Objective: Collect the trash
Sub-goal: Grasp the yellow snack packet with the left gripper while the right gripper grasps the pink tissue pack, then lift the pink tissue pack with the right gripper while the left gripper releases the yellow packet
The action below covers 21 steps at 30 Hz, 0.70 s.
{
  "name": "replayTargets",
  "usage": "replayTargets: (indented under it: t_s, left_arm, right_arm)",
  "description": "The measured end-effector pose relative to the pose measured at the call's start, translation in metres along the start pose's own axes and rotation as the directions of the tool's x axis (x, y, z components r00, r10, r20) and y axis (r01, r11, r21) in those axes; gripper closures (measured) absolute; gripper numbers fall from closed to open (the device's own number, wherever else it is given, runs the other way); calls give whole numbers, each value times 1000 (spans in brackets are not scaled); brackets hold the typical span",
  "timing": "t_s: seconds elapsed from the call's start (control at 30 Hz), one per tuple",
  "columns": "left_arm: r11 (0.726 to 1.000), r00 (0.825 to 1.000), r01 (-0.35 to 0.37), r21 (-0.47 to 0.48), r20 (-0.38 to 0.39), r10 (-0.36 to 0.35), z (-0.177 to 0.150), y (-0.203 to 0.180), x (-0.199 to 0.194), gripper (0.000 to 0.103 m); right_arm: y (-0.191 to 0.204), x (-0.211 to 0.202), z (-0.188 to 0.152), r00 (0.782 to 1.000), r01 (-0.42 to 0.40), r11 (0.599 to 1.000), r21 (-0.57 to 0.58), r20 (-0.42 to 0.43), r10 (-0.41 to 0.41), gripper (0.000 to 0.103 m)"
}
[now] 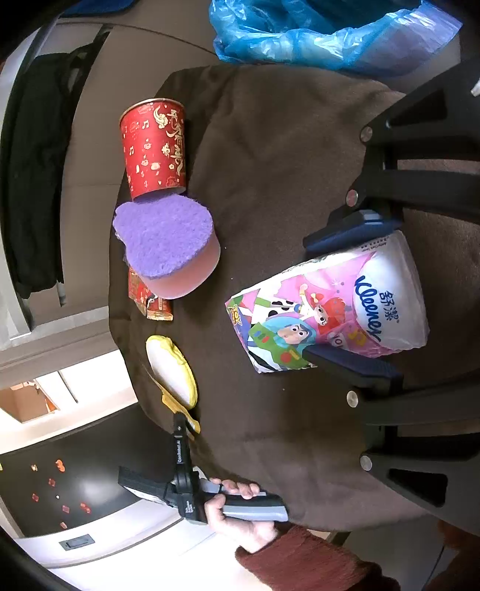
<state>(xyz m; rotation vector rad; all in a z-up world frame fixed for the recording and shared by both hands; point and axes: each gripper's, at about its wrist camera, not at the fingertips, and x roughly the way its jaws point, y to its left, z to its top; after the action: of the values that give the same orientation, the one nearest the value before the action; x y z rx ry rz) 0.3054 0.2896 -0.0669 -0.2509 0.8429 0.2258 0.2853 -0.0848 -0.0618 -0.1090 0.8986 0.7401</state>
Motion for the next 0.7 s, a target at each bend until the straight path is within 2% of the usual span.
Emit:
replayTargets:
  t_s: [0.1, 0.27, 0.4, 0.43, 0.53, 0.7]
  left_arm:
    - [1000, 999, 4, 21, 31, -5, -4, -1, -9, 88]
    - [998, 991, 5, 58, 130, -12, -7, -11, -42, 90]
    - [994, 981, 33, 102, 185, -51, -11, -25, -72, 90]
    - [993, 979, 39, 112, 195, -60, -11, -30, -79, 90]
    - [988, 970, 72, 139, 222, -102, -12, -47, -102, 90]
    - [974, 955, 143, 178, 233, -182, -15, -78, -131, 90]
  right_arm:
    - [2, -2, -2, 1000, 7, 1000, -16, 12, -7, 56]
    - [2, -5, -3, 1000, 9, 1000, -23, 23, -9, 57]
    - [5, -12, -4, 999, 28, 998, -52, 33, -26, 61]
    - [6, -14, -4, 999, 30, 998, -63, 42, -27, 63]
    - [5, -21, -4, 998, 31, 997, -65, 59, -28, 79]
    - [2, -31, -1, 996, 37, 998, -55, 79, -32, 88]
